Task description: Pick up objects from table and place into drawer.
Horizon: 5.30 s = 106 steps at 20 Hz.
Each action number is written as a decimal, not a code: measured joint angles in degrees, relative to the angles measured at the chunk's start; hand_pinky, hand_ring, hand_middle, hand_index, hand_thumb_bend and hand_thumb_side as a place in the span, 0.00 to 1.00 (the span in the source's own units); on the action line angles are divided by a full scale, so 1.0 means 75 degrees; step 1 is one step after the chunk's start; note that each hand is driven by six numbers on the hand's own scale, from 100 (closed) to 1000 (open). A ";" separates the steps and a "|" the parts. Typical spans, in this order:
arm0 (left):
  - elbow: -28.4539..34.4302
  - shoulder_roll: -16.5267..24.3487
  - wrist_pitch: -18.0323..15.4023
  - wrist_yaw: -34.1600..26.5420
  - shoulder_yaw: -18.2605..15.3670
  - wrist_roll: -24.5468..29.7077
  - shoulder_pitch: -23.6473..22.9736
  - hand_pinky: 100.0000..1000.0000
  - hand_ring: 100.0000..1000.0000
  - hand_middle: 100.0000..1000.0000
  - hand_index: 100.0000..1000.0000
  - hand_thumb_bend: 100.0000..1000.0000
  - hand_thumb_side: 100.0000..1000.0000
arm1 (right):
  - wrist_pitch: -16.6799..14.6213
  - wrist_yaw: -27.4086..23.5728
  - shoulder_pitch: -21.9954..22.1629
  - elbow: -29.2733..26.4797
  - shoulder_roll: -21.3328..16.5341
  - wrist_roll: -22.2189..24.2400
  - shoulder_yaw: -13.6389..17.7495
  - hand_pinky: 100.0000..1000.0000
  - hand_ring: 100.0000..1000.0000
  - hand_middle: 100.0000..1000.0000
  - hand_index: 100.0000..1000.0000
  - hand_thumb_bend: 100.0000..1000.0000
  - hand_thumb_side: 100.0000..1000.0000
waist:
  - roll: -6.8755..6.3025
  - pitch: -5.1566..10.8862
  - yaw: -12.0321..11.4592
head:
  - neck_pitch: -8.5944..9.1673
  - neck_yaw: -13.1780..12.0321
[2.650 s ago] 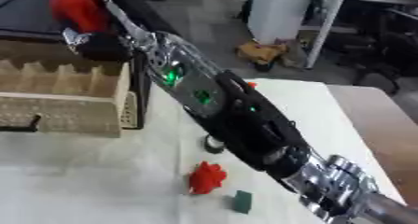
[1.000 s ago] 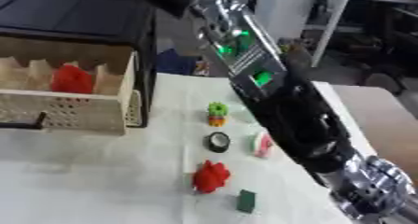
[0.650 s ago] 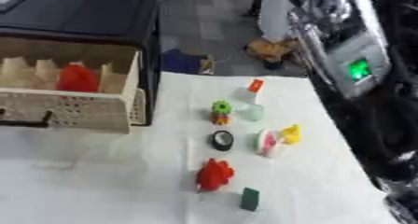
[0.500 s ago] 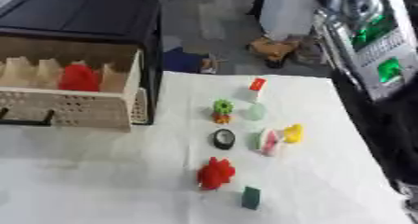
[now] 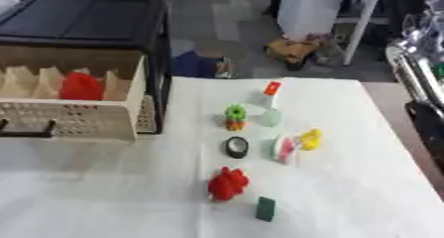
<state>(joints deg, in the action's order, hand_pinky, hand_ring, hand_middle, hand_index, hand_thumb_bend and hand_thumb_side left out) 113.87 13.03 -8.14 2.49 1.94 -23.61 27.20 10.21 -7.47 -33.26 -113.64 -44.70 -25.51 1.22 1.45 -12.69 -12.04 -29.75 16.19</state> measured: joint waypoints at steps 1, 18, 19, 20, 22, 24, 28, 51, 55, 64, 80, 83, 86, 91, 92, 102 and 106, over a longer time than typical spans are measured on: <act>0.0000 0.0000 0.0001 0.0015 -0.0001 0.0002 -0.0006 0.51 0.48 0.55 0.73 0.00 1.00 | -0.0158 -0.0008 0.0175 0.0000 -0.0005 -0.0124 0.0074 0.61 0.71 0.66 0.82 0.00 1.00 | -0.0029 -0.0001 0.0052 | -0.0023 -0.0016; 0.0000 0.0069 -0.0018 0.0189 -0.0096 0.0000 -0.0208 0.51 0.48 0.55 0.76 0.00 1.00 | -0.2677 0.0397 0.3088 0.0000 0.0483 -0.0659 0.0740 0.64 0.72 0.71 0.89 0.00 1.00 | -0.0461 -0.0212 0.0633 | -0.0099 -0.0495; 0.0000 0.0070 -0.0026 0.0206 -0.0098 0.0005 -0.0227 0.51 0.48 0.55 0.76 0.00 1.00 | -0.2781 0.0360 0.3190 0.0000 0.0550 -0.0553 0.0759 0.64 0.71 0.70 0.89 0.00 1.00 | -0.0482 -0.0225 0.0649 | -0.0099 -0.0536; 0.0000 0.0071 -0.0031 0.0218 -0.0100 0.0009 -0.0255 0.51 0.48 0.55 0.76 0.00 1.00 | -0.2869 0.0318 0.3285 0.0000 0.0612 -0.0436 0.0785 0.64 0.71 0.70 0.89 0.00 1.00 | -0.0501 -0.0243 0.0670 | -0.0099 -0.0582; 0.0000 0.0075 -0.0042 0.0223 -0.0106 0.0021 -0.0296 0.51 0.48 0.55 0.76 0.00 1.00 | -0.2997 0.0253 0.3493 0.0000 0.0744 -0.0168 0.0825 0.61 0.69 0.66 0.88 0.00 1.00 | -0.0537 -0.0289 0.0675 | -0.0099 -0.0689; 0.0000 0.0077 -0.0060 0.0226 -0.0122 0.0049 -0.0345 0.51 0.48 0.55 0.76 0.00 1.00 | -0.3039 0.0147 0.3679 0.0000 0.0886 0.0108 0.0840 0.60 0.65 0.62 0.86 0.00 1.00 | -0.0584 -0.0321 0.0686 | -0.0098 -0.0806; 0.0000 0.0228 -0.0096 0.0329 -0.0148 0.0164 -0.0473 0.50 0.47 0.54 0.76 0.00 1.00 | -0.3060 -0.0261 0.3927 0.0000 0.1117 0.0440 0.0931 0.60 0.63 0.60 0.83 0.00 1.00 | -0.0607 -0.0366 0.0717 | -0.0095 -0.1010; 0.0000 0.2696 0.0003 0.2451 -0.0378 0.0894 -0.1375 0.31 0.31 0.50 0.75 0.00 1.00 | -0.3493 -0.0419 0.4314 0.0000 0.1520 0.0178 0.1338 0.61 0.64 0.59 0.81 0.00 1.00 | -0.0574 -0.0336 0.0846 | -0.0181 -0.1227; 0.0000 0.3266 0.0196 0.2824 -0.0382 0.1316 -0.1409 0.07 0.08 0.45 0.70 0.00 1.00 | -0.3522 -0.0355 0.4363 0.0000 0.1559 0.0091 0.1348 0.62 0.64 0.58 0.81 0.00 1.00 | -0.0545 -0.0328 0.0837 | -0.0181 -0.1192; 0.0000 0.4663 0.0175 0.3354 -0.0425 0.2444 -0.1383 0.00 0.00 0.24 0.56 0.00 1.00 | -0.3582 -0.0265 0.4470 0.0000 0.1570 -0.0104 0.1447 0.62 0.64 0.58 0.80 0.00 1.00 | -0.0512 -0.0274 0.0731 | -0.0188 -0.1074; 0.0006 0.6282 0.0269 0.1581 0.0616 0.6575 -0.0980 0.16 0.34 0.44 0.69 0.00 1.00 | -0.3626 -0.0223 0.4551 0.0000 0.1570 -0.0152 0.1484 0.62 0.64 0.58 0.80 0.00 1.00 | -0.0507 -0.0191 0.0690 | -0.0184 -0.1083; 0.0007 0.6352 0.0395 0.1442 0.0853 0.7075 -0.0742 0.16 0.35 0.45 0.70 0.00 1.00 | -0.3626 -0.0223 0.4551 0.0000 0.1569 -0.0151 0.1484 0.62 0.64 0.58 0.80 0.00 1.00 | -0.0509 -0.0189 0.0713 | -0.0180 -0.1115; 0.0007 0.6357 0.0486 0.1391 0.1080 0.7414 -0.0576 0.18 0.38 0.46 0.71 0.00 1.00 | -0.3627 -0.0223 0.4550 0.0000 0.1569 -0.0150 0.1483 0.62 0.64 0.58 0.80 0.00 1.00 | -0.0509 -0.0187 0.0722 | -0.0177 -0.1140; 0.0007 0.6357 0.0705 0.1187 0.1495 0.7785 -0.0365 0.28 0.48 0.52 0.75 0.00 1.00 | -0.3629 -0.0225 0.4549 0.0000 0.1569 -0.0144 0.1483 0.62 0.64 0.58 0.80 0.00 1.00 | -0.0509 -0.0159 0.0738 | -0.0177 -0.1185; 0.0007 0.6357 0.0770 0.1126 0.1570 0.7851 -0.0339 0.29 0.50 0.54 0.76 0.00 1.00 | -0.3629 -0.0226 0.4549 0.0000 0.1569 -0.0142 0.1482 0.62 0.64 0.58 0.80 0.00 1.00 | -0.0507 -0.0155 0.0749 | -0.0177 -0.1205; 0.0007 0.6311 0.1515 0.0737 0.1993 0.8375 -0.0318 0.40 0.61 0.66 0.88 0.00 1.00 | -0.3652 -0.0227 0.4532 0.0000 0.1569 -0.0138 0.1482 0.62 0.63 0.58 0.80 0.00 1.00 | -0.0450 -0.0161 0.0806 | -0.0178 -0.1491; 0.0007 0.6277 0.1748 0.0649 0.2116 0.8558 -0.0323 0.44 0.65 0.70 0.90 0.00 1.00 | -0.3648 -0.0228 0.4496 0.0000 0.1569 -0.0140 0.1481 0.62 0.63 0.58 0.80 0.00 1.00 | -0.0445 -0.0183 0.0814 | -0.0178 -0.1637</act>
<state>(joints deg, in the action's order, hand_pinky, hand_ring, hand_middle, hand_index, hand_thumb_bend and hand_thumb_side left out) 113.92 60.10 4.97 7.36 17.81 40.57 24.78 -17.15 -9.18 0.45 -113.64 -32.93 -26.56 12.33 -1.89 -14.06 -5.94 -31.09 3.91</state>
